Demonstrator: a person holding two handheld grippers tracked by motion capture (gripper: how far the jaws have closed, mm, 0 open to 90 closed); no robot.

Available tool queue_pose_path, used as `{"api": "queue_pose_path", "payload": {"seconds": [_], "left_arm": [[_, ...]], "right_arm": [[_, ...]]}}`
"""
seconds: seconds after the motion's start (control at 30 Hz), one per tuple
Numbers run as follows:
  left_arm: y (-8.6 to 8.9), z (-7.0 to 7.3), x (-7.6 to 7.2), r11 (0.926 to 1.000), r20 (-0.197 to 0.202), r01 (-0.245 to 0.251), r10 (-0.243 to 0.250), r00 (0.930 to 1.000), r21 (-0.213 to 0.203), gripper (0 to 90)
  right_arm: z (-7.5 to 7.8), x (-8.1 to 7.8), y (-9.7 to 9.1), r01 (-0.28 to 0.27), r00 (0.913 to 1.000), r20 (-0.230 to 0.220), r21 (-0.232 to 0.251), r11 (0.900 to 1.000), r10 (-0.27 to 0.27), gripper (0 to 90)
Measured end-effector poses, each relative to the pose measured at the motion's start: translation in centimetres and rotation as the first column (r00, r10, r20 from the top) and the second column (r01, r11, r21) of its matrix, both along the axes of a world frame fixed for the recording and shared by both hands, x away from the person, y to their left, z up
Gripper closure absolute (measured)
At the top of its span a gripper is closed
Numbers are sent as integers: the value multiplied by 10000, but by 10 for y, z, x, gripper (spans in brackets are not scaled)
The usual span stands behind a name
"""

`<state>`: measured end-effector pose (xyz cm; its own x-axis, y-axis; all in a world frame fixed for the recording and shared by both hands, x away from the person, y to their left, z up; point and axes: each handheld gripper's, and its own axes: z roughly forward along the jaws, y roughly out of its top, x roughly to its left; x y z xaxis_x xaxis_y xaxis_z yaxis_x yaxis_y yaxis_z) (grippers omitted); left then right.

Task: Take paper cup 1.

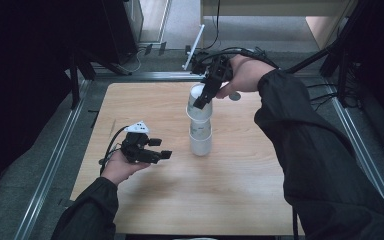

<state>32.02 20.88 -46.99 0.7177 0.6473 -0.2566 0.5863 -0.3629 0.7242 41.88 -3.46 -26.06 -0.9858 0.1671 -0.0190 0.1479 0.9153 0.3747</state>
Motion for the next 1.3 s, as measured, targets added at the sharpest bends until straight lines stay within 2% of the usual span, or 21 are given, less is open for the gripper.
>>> {"api": "queue_pose_path", "payload": {"seconds": [0.27, 0.5, 0.77, 0.9, 1.13, 1.3], "left_arm": [[1, 0, 0, 10000, 18, -56, 56, 10000, -42, 288], [0, 1, 0, 9999, 47, -52, 52, 10000, -97, 288], [1, 3, 0, 9995, 152, -17, 21, 9999, -301, 289], [1, 3, -1, 9995, 190, 28, -22, 9998, -321, 288], [1, 4, -1, 9989, 255, 72, -60, 9997, -456, 288], [0, 5, -2, 9986, 291, 123, -108, 9995, -512, 289]], "right_arm": [[13, -15, -20, -222, 9997, 73, 547, 9983, 218, 340], [13, -26, -36, -233, 9997, -62, 977, 9949, 241, 341], [0, -35, -53, -221, 9995, -185, 1349, 9906, 248, 342], [-11, -40, -61, -220, 9992, -300, 1426, 9895, 265, 342], [-32, -50, -70, -357, 9984, -365, 1889, 9813, 433, 342], [-48, -54, -75, -274, 9974, -590, 2106, 9772, 406, 342]]}}
